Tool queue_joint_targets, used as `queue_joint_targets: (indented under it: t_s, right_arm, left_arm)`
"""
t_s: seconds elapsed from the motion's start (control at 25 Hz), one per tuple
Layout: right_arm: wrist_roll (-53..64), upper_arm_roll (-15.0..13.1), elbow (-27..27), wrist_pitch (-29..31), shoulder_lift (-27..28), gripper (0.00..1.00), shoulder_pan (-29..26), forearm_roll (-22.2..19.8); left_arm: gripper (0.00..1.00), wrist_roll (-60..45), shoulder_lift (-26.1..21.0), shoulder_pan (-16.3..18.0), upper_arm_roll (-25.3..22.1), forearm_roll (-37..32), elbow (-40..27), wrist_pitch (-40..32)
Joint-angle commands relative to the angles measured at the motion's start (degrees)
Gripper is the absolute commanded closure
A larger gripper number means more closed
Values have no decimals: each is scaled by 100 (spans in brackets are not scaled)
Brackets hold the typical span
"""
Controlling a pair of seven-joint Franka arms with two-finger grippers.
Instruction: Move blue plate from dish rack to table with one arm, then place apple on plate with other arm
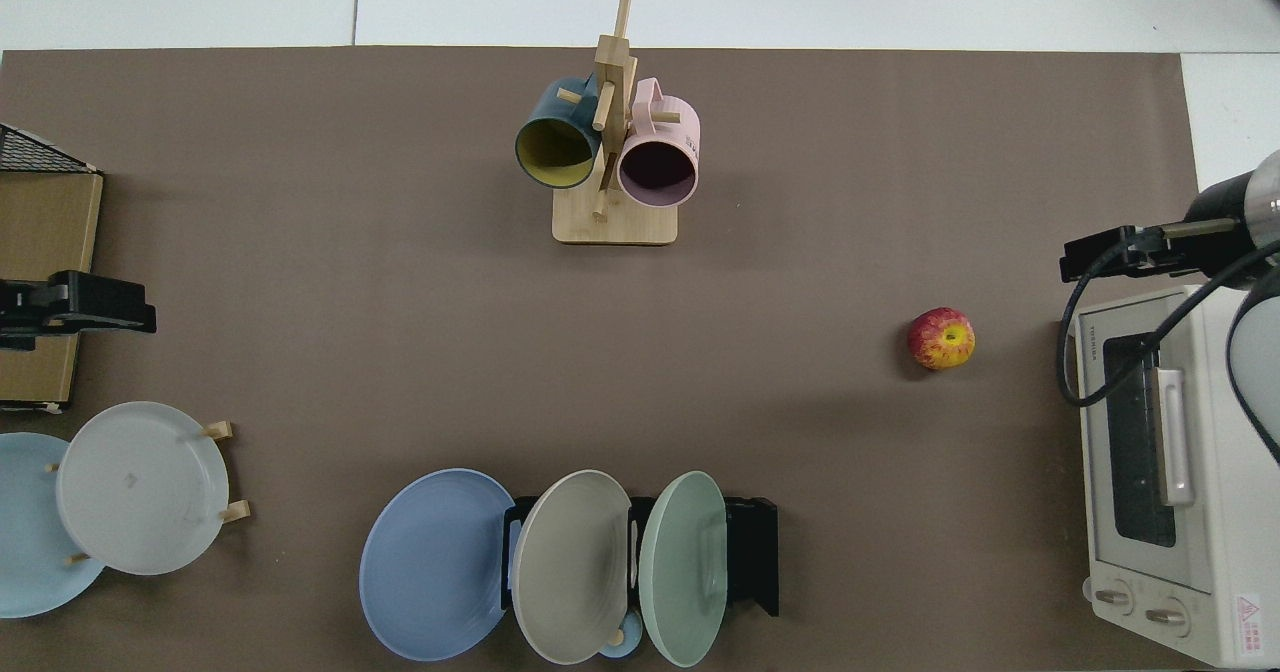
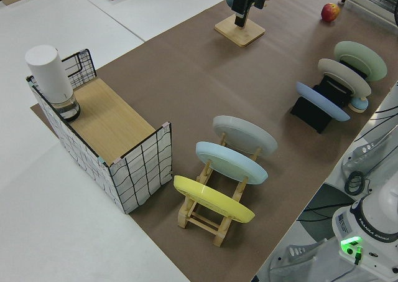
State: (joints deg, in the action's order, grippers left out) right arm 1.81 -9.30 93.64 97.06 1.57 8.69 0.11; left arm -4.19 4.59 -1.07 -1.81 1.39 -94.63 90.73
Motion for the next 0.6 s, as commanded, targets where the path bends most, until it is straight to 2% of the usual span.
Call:
queue_joint_targets:
  t_s: [0.0, 0.56]
  right_arm:
    - [144, -54, 111, 120, -60, 0, 27, 95]
    - [144, -54, 111, 120, -60, 0, 27, 95]
  left_arm:
    - [0, -29, 104, -24, -21, -59, -152, 77]
    - [0, -38, 95, -7, 5, -95, -152, 94]
